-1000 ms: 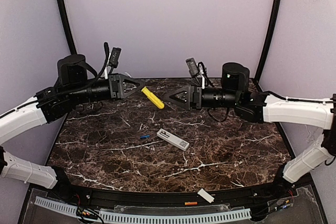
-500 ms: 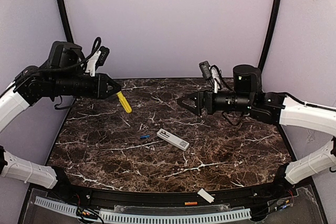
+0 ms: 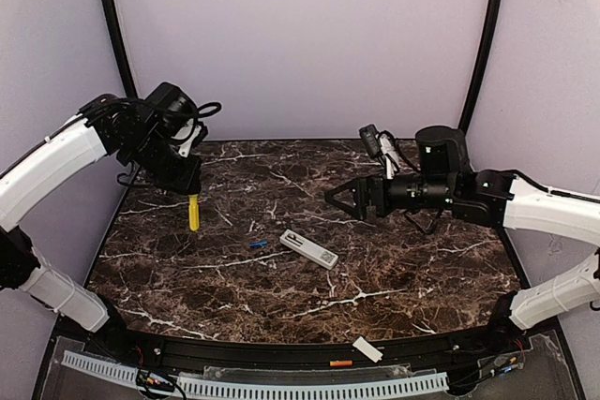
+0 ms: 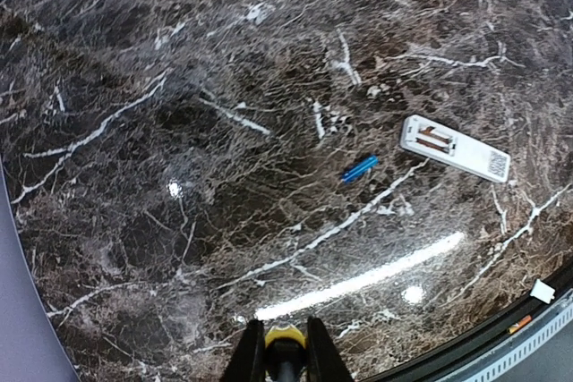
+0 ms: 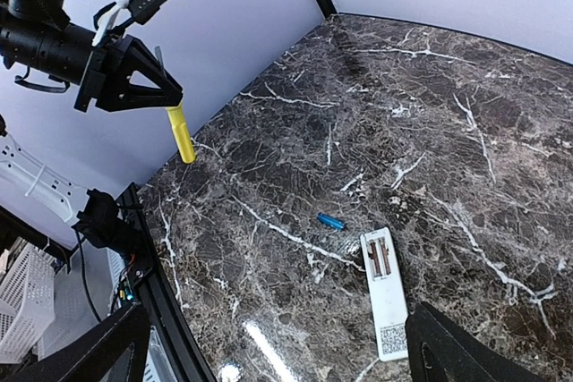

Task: Unload the batteries from the remote control

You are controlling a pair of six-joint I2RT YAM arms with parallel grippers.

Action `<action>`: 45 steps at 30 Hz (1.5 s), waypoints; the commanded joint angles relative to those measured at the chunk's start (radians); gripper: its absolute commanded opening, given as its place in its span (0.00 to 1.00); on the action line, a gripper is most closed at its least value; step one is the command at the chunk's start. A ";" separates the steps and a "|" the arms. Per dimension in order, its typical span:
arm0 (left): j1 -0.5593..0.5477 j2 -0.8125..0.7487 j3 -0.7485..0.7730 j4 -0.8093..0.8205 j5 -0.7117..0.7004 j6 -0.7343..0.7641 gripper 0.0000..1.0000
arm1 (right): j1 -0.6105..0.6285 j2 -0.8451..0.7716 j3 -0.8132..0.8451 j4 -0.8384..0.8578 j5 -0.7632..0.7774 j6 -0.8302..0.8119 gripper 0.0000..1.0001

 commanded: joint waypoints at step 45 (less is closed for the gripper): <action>0.256 0.404 -0.270 0.189 0.285 0.007 0.14 | -0.006 -0.060 -0.094 -0.078 0.046 -0.001 0.99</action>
